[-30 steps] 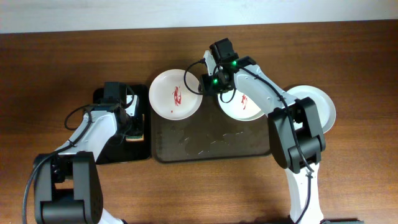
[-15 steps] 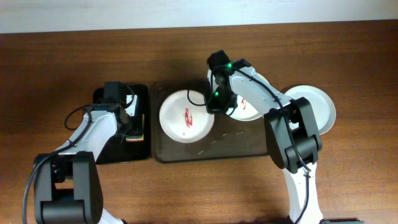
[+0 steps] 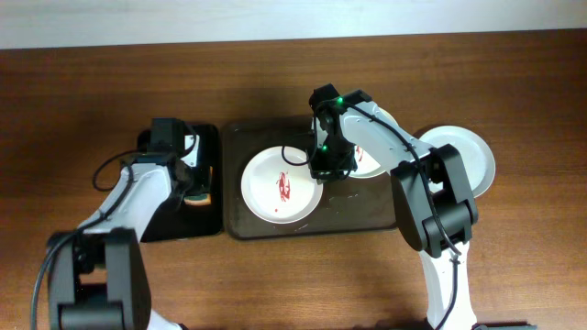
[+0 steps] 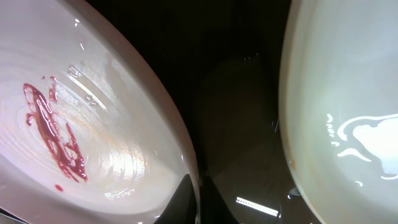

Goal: Clean dirty plates on tray and stack at the side
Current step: 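Grip the left plate rim with right gripper and pull it to center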

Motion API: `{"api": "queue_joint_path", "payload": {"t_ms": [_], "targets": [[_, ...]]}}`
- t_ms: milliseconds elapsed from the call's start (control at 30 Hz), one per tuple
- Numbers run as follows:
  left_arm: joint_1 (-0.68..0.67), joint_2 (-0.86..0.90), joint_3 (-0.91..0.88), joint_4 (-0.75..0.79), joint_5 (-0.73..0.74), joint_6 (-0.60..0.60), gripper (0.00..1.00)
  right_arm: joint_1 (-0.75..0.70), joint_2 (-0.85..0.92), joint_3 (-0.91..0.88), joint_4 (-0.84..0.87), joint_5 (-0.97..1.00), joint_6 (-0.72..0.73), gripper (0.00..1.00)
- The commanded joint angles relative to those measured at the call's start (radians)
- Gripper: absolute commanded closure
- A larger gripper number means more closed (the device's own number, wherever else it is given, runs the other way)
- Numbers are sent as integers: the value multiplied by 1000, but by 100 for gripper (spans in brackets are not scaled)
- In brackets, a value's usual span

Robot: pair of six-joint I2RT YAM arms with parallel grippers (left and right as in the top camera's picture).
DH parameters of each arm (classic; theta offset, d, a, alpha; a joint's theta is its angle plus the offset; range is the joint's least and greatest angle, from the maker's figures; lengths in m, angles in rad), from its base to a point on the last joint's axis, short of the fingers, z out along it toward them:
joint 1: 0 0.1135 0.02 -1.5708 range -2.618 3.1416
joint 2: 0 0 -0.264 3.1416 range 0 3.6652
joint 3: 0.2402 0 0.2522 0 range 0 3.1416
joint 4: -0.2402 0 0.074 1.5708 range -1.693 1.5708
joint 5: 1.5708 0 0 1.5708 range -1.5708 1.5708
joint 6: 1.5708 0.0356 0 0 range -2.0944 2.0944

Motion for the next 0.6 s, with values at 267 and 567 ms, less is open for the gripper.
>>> {"api": "queue_joint_path", "payload": {"t_ms": [267, 567], "targets": [[11, -439, 15, 37, 8, -35, 100, 9, -26, -18, 4, 17, -3, 96], [11, -542, 15, 57, 8, -35, 100, 9, -26, -18, 7, 17, -2, 96]]}}
